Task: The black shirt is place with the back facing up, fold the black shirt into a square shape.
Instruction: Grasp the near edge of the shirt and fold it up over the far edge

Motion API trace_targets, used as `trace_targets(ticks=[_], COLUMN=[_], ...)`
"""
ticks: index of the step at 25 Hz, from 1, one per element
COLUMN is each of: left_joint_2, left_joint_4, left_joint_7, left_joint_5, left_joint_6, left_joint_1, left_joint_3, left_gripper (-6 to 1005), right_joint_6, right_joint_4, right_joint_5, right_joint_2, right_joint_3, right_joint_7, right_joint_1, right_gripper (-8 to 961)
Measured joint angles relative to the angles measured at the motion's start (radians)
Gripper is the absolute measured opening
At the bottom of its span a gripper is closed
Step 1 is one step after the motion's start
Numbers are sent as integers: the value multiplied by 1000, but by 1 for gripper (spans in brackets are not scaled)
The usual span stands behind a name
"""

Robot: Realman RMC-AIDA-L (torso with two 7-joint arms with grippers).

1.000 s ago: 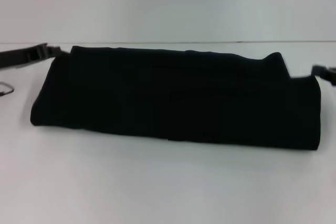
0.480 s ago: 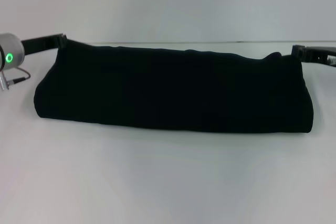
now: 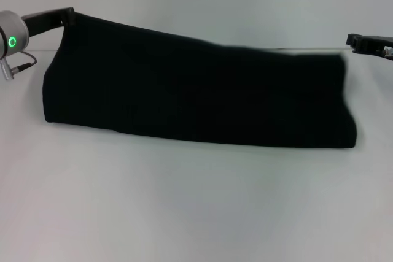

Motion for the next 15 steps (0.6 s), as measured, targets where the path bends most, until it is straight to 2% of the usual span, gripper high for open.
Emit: trace_targets(ticks=[10,15], left_joint_2=[-5,-38], left_joint_4=[-30,-33], left_joint_7=[69,208], left_joint_5=[-102,-207], left_joint_6=[-57,-134], left_joint_1=[-4,-12], left_joint_3=[57,62], left_gripper=[1,20], right_joint_6=[12,8], right_joint_4=[4,0], right_joint_5=[21,23], right_joint_2=[1,7], right_joint_3=[-3,1], right_joint_7=[-8,-5], right_joint_1=[8,9], right_gripper=[16,43])
